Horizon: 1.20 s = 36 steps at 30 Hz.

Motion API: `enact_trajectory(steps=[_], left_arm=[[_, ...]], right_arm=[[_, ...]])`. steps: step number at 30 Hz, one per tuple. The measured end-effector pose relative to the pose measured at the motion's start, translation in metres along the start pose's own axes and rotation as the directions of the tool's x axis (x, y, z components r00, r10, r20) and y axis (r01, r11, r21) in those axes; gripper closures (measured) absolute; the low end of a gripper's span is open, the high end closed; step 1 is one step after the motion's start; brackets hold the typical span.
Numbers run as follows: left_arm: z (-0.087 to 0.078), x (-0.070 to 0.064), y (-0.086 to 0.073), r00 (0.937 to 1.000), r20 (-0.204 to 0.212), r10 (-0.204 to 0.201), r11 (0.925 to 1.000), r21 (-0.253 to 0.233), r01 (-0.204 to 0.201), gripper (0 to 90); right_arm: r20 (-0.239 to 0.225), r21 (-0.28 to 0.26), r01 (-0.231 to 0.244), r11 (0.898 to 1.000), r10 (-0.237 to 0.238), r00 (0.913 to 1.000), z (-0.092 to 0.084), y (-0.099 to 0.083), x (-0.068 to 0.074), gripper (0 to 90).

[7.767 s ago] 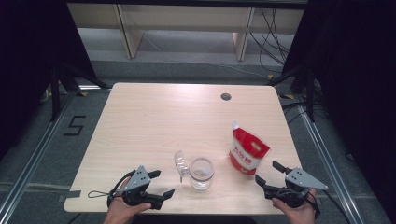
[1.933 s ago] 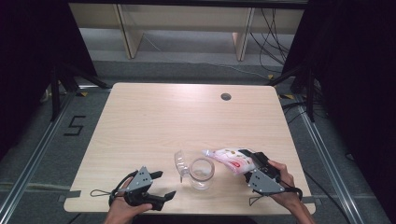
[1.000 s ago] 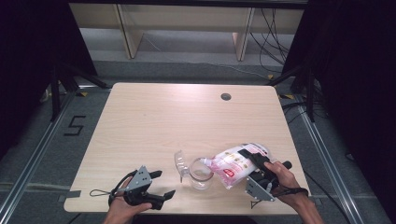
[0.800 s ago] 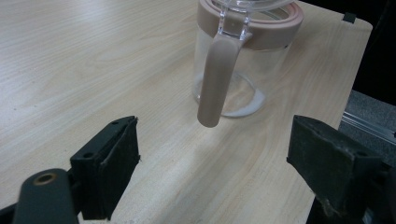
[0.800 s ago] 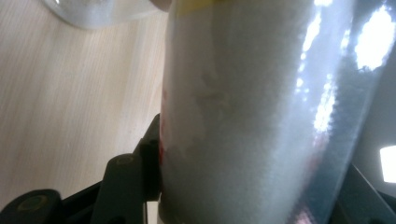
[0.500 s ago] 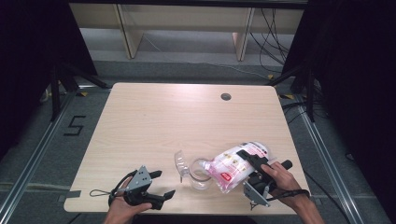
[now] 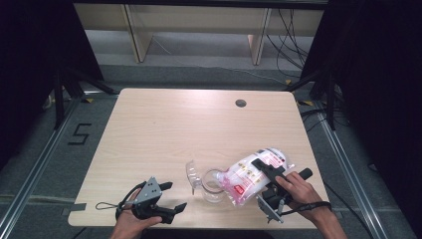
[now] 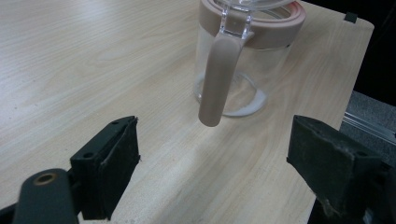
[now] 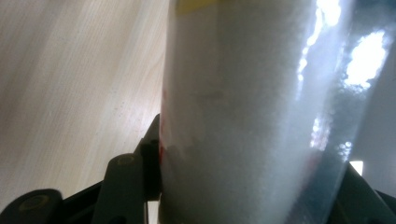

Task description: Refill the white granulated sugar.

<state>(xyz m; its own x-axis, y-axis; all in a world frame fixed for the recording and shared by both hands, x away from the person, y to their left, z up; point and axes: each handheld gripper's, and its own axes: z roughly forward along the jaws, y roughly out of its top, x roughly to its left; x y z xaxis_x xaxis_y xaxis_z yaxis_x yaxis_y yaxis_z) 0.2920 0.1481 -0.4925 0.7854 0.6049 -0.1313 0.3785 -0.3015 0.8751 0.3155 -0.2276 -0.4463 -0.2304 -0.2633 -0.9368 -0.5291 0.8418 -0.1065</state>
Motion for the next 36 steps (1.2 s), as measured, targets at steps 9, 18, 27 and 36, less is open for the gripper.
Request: enact_trajectory(steps=[9, 18, 27, 36], left_arm=[[0.000, 0.001, 0.000, 1.0000, 0.001, 0.001, 1.0000, 0.000, -0.001, 16.0], [0.000, 0.001, 0.000, 1.0000, -0.002, -0.003, 1.0000, -0.005, 0.003, 16.0], [-0.001, 0.000, 0.000, 0.9999, -0.009, 0.010, 1.0000, -0.001, -0.010, 16.1], [-0.001, 0.000, 0.000, 0.9999, -0.008, 0.009, 1.0000, 0.000, -0.009, 16.1]], right_arm=[[-0.007, 0.019, 0.024, 1.000, -0.024, 0.9997, -0.001, 0.003, -0.002, 50.4], [-0.008, 0.028, 0.068, 0.997, -0.068, 0.9977, 0.002, 0.004, -0.006, 50.7], [-0.009, 0.033, 0.108, 0.994, -0.108, 0.9941, 0.001, 0.007, -0.010, 50.8], [-0.016, 0.043, 0.130, 0.991, -0.129, 0.9915, -0.001, 0.010, -0.012, 51.0]])
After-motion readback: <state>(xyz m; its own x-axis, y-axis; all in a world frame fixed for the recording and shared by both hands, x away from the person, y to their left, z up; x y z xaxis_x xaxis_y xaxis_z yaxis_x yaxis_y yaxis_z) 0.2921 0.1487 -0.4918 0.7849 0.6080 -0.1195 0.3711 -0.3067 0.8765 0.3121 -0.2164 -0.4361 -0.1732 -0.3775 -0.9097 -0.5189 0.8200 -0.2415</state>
